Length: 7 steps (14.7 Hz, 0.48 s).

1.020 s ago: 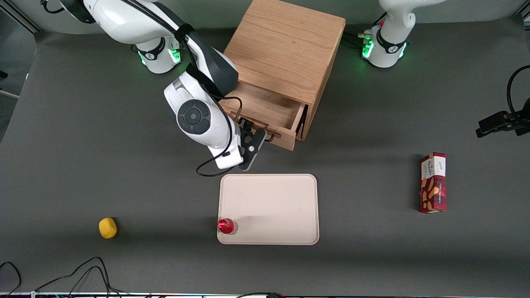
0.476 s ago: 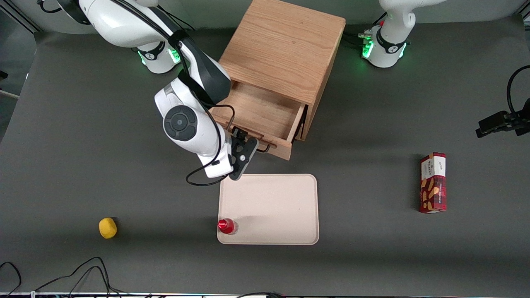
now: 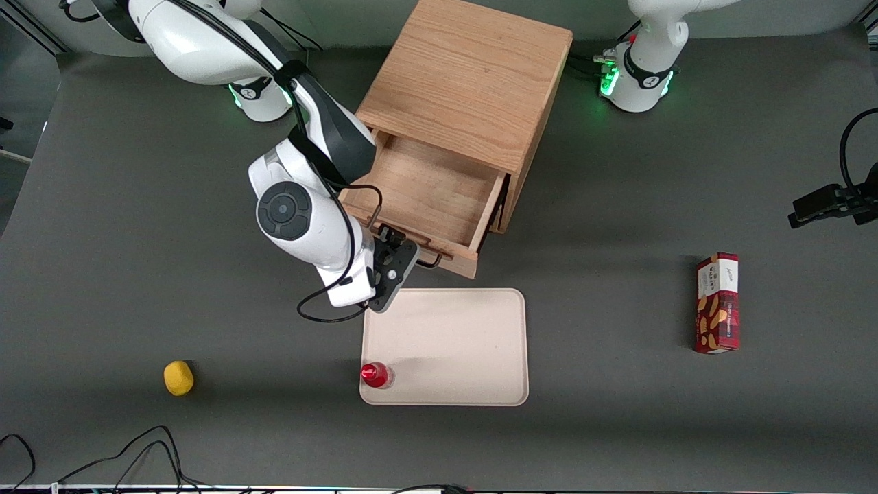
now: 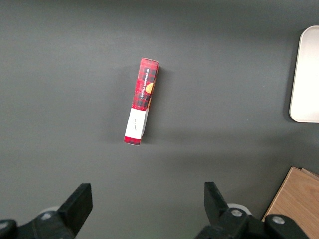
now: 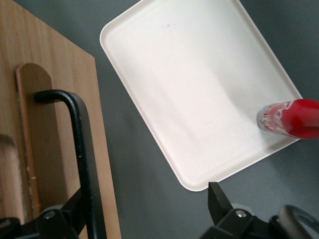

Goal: Open upper drawer
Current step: 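Pull the upper drawer outward by its handle with the right gripper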

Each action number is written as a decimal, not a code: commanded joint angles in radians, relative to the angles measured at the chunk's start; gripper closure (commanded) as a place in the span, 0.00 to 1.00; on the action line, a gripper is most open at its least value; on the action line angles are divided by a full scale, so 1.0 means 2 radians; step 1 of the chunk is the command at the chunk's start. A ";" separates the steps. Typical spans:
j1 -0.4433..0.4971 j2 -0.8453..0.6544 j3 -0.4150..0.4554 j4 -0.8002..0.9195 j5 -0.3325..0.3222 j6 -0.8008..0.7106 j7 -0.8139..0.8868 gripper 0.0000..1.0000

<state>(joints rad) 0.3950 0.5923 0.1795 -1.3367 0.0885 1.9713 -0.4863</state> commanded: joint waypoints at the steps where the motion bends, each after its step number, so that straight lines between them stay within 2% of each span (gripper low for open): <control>1: -0.003 0.011 -0.011 0.017 -0.004 0.011 -0.024 0.00; 7: -0.009 0.012 -0.025 0.026 -0.004 0.013 -0.044 0.00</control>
<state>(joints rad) 0.3828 0.5946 0.1412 -1.3212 0.0884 1.9977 -0.5348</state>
